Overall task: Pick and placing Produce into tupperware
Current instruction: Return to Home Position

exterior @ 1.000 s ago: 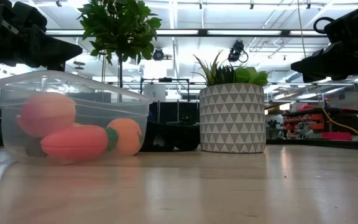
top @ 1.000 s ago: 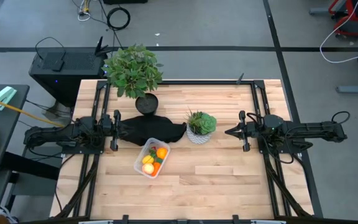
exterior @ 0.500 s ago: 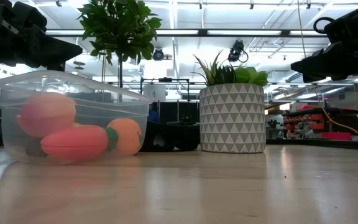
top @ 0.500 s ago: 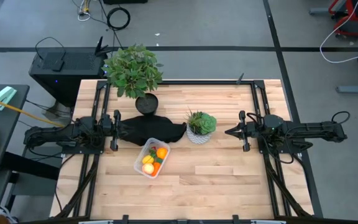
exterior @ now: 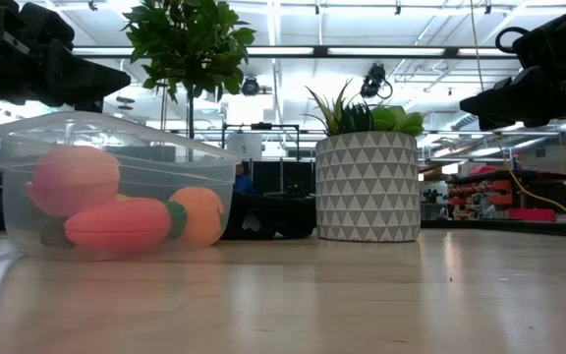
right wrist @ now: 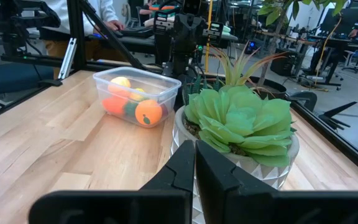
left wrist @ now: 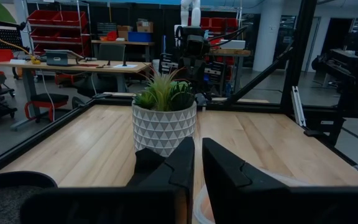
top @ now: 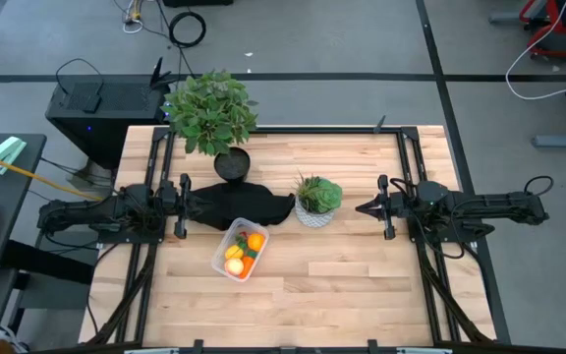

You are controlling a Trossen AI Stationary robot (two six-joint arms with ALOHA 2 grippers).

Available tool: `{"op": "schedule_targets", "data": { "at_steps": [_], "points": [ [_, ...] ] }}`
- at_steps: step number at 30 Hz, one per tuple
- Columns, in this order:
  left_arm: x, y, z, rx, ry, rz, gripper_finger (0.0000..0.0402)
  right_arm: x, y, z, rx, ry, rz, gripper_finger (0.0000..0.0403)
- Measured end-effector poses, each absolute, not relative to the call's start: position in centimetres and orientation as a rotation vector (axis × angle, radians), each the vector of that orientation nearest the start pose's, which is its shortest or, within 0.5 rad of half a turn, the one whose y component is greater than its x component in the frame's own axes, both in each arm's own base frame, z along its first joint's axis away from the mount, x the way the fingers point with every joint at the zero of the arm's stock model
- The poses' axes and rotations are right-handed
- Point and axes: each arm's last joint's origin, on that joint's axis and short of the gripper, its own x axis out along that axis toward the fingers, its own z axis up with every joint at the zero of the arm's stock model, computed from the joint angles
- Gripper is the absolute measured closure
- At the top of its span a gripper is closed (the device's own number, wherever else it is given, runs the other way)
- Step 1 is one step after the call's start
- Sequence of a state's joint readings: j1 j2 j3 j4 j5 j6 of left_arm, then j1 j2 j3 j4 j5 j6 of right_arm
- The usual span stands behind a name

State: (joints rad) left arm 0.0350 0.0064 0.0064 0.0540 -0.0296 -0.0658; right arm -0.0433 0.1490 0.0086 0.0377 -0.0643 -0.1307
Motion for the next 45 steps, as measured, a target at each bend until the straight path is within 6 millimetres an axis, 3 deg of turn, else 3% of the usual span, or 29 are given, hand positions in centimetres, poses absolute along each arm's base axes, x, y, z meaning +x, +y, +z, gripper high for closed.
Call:
{"op": "schedule_targets", "data": {
  "at_steps": [45],
  "points": [
    [9.74,0.43,17.05,-0.066,-0.056,0.063,0.0367,10.6,-0.28,15.79,-0.125,0.101,0.027,0.038]
  ]
}}
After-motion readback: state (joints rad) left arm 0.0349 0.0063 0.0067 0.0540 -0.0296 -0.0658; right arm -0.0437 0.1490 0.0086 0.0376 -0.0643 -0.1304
